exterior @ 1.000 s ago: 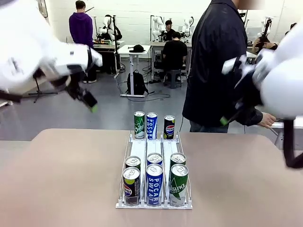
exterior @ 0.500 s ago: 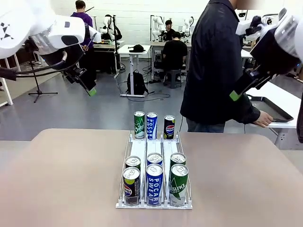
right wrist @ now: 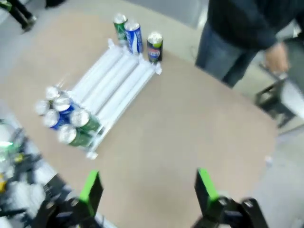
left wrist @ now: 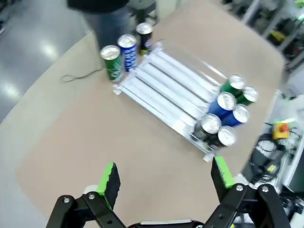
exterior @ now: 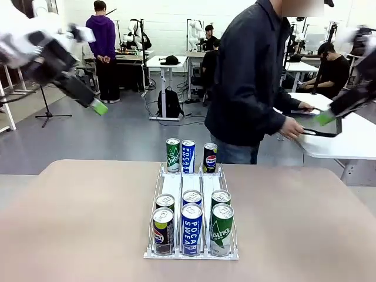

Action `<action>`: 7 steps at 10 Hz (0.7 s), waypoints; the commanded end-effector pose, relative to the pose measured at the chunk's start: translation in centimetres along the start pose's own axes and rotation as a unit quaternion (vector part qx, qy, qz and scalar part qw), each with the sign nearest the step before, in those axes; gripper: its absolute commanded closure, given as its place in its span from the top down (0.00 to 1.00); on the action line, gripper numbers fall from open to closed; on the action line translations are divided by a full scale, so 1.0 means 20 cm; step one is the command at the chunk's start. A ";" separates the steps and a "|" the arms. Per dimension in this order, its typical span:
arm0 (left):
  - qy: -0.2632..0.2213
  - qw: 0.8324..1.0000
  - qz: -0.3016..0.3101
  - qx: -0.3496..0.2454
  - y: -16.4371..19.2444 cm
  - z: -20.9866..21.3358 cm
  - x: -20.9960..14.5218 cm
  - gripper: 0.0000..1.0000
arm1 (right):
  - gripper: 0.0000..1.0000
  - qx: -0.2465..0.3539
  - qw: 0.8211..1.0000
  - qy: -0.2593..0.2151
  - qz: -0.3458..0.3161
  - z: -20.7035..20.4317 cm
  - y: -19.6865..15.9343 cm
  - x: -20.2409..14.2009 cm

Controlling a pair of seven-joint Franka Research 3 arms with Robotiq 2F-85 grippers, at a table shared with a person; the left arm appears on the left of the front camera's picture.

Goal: Retrieve and hand over the desired beverage to the person.
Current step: Pick up a can of the same type that the person held from the Automatic Can Dispenser.

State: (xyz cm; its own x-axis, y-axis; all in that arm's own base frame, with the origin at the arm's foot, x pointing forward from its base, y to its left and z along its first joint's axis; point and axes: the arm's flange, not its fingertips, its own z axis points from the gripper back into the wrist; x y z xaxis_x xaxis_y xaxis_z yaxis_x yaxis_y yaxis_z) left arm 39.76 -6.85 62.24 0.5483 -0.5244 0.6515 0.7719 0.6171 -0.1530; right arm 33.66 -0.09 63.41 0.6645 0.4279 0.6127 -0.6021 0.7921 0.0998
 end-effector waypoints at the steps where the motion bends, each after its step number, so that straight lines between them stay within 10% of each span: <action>1: 0.015 0.998 0.036 -0.045 0.14 0.23 -0.08 1.00 | 1.00 0.053 0.996 -0.029 -0.063 0.23 -0.25 -0.11; 7: -0.021 0.997 0.075 -0.030 0.24 0.48 -0.28 1.00 | 1.00 0.079 0.990 -0.055 -0.102 0.41 -0.42 -0.30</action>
State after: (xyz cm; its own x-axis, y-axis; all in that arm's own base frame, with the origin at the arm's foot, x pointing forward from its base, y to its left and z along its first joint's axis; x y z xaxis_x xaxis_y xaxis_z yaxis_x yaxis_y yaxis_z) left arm 36.94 5.08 65.41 0.6516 -0.3921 0.6494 0.6873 0.6674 -0.2866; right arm 31.50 -12.51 64.79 0.7460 0.2117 0.6314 -0.5248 0.7706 0.3617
